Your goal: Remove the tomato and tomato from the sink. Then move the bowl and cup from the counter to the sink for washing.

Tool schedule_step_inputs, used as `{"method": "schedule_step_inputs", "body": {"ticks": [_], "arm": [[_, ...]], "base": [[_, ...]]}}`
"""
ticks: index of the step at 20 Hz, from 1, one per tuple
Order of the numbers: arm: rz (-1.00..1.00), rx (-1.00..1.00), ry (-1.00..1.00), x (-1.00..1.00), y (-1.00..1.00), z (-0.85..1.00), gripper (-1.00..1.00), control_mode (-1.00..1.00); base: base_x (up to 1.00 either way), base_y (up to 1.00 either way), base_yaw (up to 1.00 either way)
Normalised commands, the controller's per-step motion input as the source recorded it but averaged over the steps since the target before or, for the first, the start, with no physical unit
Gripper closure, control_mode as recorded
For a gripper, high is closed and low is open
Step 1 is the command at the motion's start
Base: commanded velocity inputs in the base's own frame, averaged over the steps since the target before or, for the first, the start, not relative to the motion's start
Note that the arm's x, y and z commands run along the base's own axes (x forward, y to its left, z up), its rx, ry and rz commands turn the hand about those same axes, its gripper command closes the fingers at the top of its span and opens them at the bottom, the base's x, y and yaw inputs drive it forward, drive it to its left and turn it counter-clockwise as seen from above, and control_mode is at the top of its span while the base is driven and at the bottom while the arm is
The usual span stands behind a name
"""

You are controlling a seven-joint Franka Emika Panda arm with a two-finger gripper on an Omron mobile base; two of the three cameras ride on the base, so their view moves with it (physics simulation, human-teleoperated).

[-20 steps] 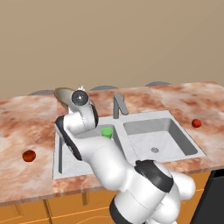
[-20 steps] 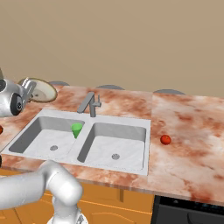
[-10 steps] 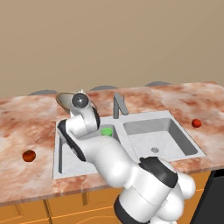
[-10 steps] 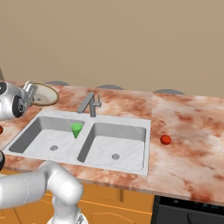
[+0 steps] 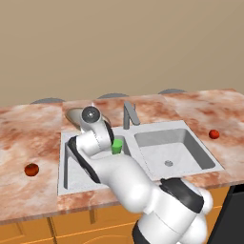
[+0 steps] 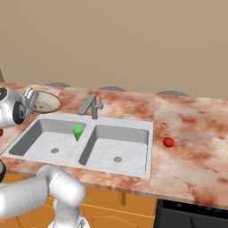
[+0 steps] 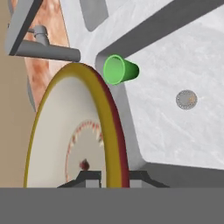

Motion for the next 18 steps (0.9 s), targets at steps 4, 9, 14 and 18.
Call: {"method": "schedule_step_inputs", "body": {"ticks": [4, 9, 14, 18], "arm": [[-0.12, 0.00, 0.14, -0.21, 0.09, -0.10, 1.00, -1.00], [-0.13, 0.00, 0.16, -0.20, 0.11, -0.14, 1.00, -1.00], [-0.12, 0.00, 0.09, -0.16, 0.14, -0.26, 1.00, -1.00], [-0.10, 0.00, 0.02, -0.08, 0.16, -0.35, 1.00, -1.00]], "base": [[0.00, 0.00, 0.00], [0.00, 0.00, 0.00], [0.00, 0.00, 0.00], [0.00, 0.00, 0.00]]}}
